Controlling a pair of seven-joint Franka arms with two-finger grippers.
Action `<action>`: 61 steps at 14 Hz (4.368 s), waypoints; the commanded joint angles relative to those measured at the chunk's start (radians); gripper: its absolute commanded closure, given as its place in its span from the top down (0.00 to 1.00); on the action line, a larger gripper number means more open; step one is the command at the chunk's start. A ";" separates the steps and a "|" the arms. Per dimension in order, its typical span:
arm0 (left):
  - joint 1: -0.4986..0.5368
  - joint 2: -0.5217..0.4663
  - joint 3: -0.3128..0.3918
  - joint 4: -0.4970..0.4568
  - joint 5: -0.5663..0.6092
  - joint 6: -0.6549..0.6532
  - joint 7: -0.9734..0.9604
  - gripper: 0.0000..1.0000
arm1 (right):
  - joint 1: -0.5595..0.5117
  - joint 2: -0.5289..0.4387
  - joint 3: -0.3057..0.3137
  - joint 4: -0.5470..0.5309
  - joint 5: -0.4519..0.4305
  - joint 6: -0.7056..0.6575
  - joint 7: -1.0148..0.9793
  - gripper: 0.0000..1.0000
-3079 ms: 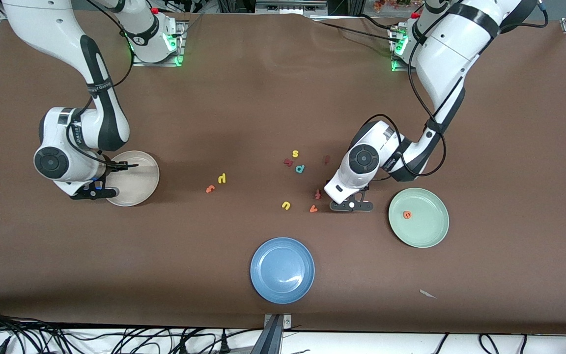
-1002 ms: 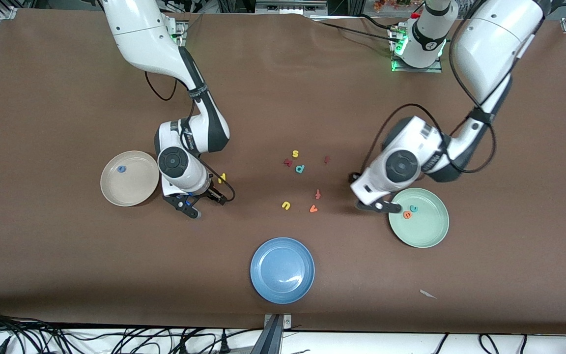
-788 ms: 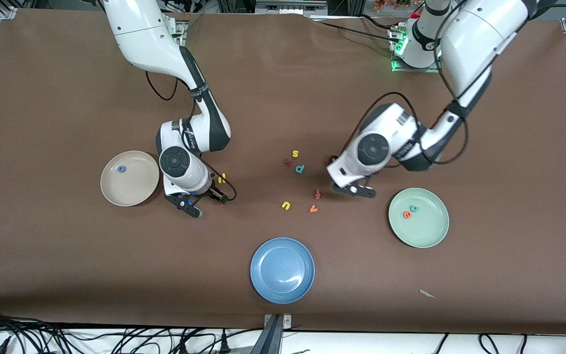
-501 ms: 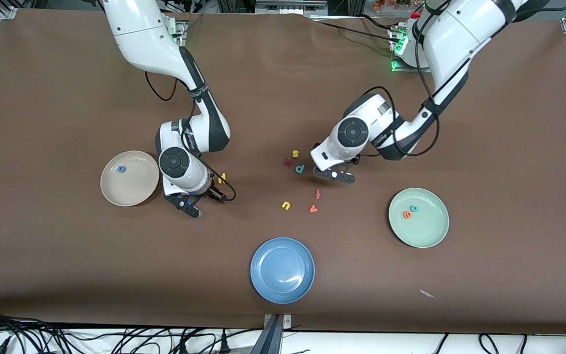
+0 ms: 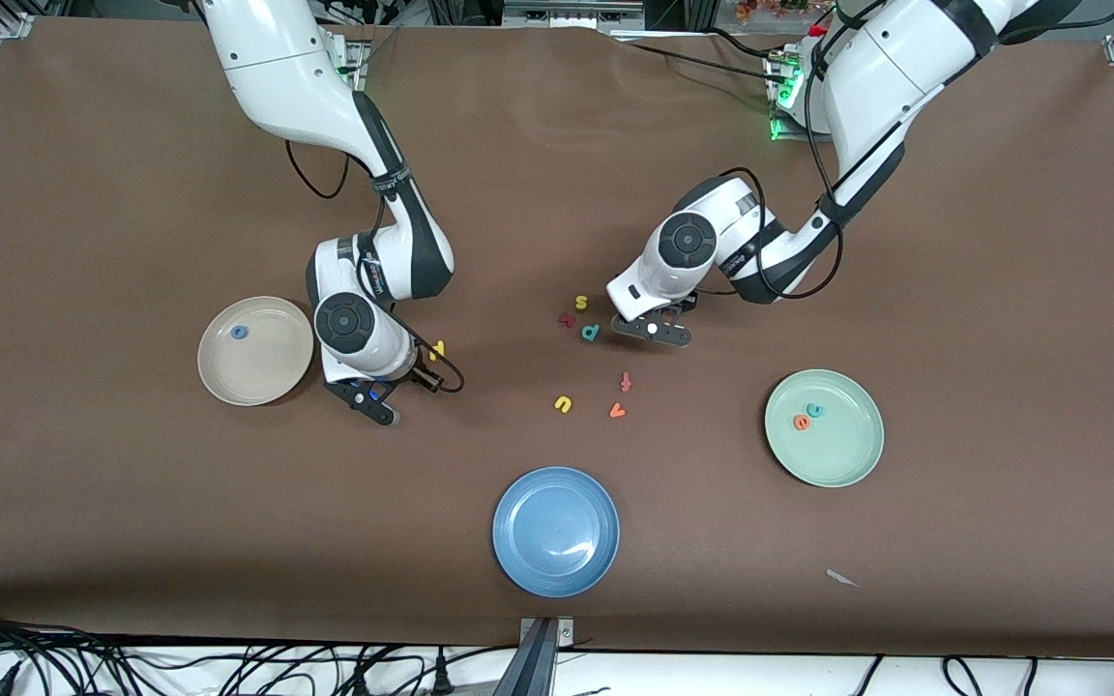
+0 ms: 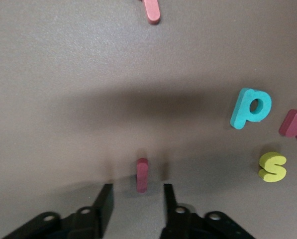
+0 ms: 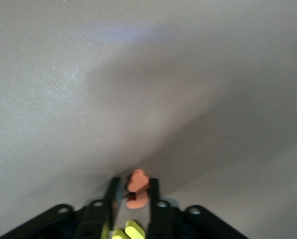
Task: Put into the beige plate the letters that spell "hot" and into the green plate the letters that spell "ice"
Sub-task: 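Grasp pink i with the left gripper while the right gripper drops orange f, then place pink i on green plate while the right gripper grasps yellow u, then raise the left gripper to rest while the right gripper carries yellow u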
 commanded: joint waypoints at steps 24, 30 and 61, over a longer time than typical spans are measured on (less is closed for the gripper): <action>0.128 -0.125 0.022 0.153 0.047 -0.303 0.194 0.00 | -0.005 -0.163 -0.380 -0.187 0.028 -0.283 -0.821 0.91; 0.266 -0.096 0.083 0.175 0.071 -0.282 0.475 0.00 | 0.083 -0.179 -0.341 -0.045 0.100 -0.406 -0.481 0.94; 0.300 -0.312 0.089 0.501 -0.150 -0.705 0.577 1.00 | 0.302 0.001 -0.226 -0.132 0.177 0.073 -0.746 0.56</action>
